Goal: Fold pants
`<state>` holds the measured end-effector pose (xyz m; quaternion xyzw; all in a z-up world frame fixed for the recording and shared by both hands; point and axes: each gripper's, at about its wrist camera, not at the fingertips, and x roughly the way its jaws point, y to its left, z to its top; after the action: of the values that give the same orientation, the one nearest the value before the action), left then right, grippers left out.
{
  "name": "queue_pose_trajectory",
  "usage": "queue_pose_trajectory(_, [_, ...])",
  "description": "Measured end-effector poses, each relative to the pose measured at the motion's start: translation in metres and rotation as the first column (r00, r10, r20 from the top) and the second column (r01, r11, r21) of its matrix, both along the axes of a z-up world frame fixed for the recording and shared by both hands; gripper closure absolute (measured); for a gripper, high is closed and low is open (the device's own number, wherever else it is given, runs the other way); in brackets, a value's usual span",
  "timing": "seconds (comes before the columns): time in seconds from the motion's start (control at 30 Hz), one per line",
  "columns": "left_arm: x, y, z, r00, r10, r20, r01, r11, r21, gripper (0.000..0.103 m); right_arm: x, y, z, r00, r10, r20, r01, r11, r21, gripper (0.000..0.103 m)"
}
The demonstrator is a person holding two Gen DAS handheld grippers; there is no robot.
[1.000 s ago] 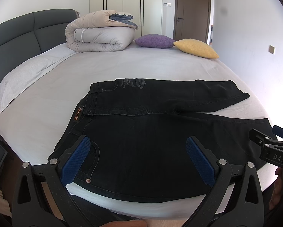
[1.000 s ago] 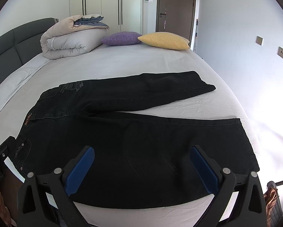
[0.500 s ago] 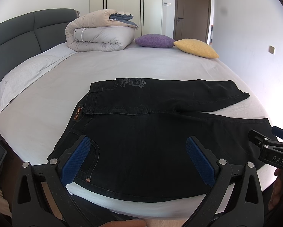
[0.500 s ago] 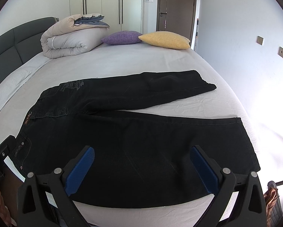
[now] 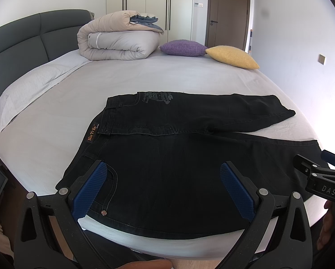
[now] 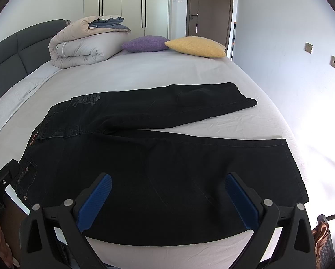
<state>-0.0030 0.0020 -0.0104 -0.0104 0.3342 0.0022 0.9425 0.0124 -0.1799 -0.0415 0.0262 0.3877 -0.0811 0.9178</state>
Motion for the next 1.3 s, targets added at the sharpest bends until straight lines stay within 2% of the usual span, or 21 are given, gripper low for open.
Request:
queue_pose_trajectory(0.37, [-0.007,-0.003,-0.003,1.0,0.002,0.002,-0.002,1.0,0.005,0.0,0.0,0.004,-0.001,1.0,0.003,-0.004,-0.003,1.0,-0.001,0.0])
queue_pose_trajectory(0.5, [-0.006,-0.005,-0.016,0.998,0.023,0.055,-0.027,0.997,0.07,0.0,0.002,0.009,-0.003,1.0,0.016,-0.008,-0.016,1.0,-0.004,0.0])
queue_pose_trajectory(0.63, [0.006,-0.002,-0.018,0.997,0.007,0.073,-0.022,0.978,0.207,0.0,0.015,0.008,-0.006,0.998,0.059,0.011,-0.059,0.998,0.0,0.0])
queue_pose_trajectory(0.7, [0.017,0.008,-0.017,0.998,-0.017,0.058,0.004,0.978,0.208,0.0,0.026,0.003,0.002,0.996,0.087,0.037,-0.086,0.996,-0.007,0.0])
queue_pose_trajectory(0.77, [0.031,0.022,-0.018,0.998,-0.042,0.041,0.035,0.985,0.171,0.0,0.039,-0.003,0.007,0.991,0.122,0.062,-0.122,0.993,-0.005,0.0])
queue_pose_trajectory(0.9, [0.062,0.041,-0.03,0.992,-0.119,0.035,0.111,0.977,0.184,0.0,0.065,-0.007,0.018,0.974,0.204,0.098,-0.202,0.979,-0.025,0.0])
queue_pose_trajectory(1.0, [0.095,0.052,-0.042,0.99,-0.125,-0.059,0.134,0.971,0.196,0.0,0.087,-0.009,0.023,0.957,0.271,0.1,-0.268,0.963,-0.038,0.0])
queue_pose_trajectory(1.03, [0.109,0.058,-0.044,0.991,-0.115,-0.067,0.126,0.971,0.201,0.0,0.095,-0.01,0.023,0.948,0.304,0.093,-0.302,0.953,-0.03,0.0])
queue_pose_trajectory(1.17, [0.179,0.078,-0.042,0.986,-0.159,-0.053,0.167,0.95,0.263,0.0,0.128,-0.018,0.019,0.914,0.403,0.051,-0.4,0.915,-0.053,0.0])
queue_pose_trajectory(1.3, [0.271,0.104,-0.042,0.955,-0.26,-0.139,0.28,0.948,0.15,0.0,0.152,-0.027,0.013,0.878,0.479,0.01,-0.477,0.875,-0.079,0.004])
